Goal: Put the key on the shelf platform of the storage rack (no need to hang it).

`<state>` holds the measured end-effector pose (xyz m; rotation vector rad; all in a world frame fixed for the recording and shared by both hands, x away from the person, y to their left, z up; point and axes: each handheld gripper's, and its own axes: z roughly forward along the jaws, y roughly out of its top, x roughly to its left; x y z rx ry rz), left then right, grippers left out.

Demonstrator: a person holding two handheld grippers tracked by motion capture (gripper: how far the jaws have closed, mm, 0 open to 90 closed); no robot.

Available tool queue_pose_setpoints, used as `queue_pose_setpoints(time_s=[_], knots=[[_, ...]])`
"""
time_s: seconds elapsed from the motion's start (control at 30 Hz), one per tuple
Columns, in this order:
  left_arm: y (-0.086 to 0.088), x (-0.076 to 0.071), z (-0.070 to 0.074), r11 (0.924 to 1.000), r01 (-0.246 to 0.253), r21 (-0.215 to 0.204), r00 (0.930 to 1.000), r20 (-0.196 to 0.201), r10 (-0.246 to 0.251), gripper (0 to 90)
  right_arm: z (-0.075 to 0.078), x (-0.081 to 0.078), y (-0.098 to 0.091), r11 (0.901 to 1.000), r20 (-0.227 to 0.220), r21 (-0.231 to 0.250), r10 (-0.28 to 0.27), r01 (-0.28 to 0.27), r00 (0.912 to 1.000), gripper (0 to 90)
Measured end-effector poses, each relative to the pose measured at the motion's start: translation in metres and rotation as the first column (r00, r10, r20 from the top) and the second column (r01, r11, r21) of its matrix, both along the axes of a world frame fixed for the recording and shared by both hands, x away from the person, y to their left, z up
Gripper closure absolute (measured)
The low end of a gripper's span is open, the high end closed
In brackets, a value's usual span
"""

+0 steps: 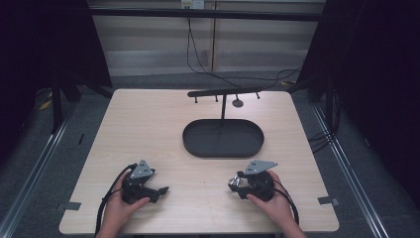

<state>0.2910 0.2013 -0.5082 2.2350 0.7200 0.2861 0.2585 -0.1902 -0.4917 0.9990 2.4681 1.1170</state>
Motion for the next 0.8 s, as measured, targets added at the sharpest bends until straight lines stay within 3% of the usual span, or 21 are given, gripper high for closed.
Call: queue_pose_setpoints(time_s=[0.3, 0.8], knots=[[0.0, 0.0, 0.0, 1.0, -0.001, 0.0, 1.0, -0.001, 0.001, 15.9, 0.013, 0.009, -0.008, 0.9995, 0.0, 0.026, -0.018, 0.018, 0.9998, 43.0], [0.0, 0.0, 0.0, 1.0, -0.001, -0.001, 1.0, 0.0, 0.001, 16.0, 0.029, 0.025, -0.012, 0.9992, 0.02, 0.024, -0.032, 0.031, 0.9993, 43.0]])
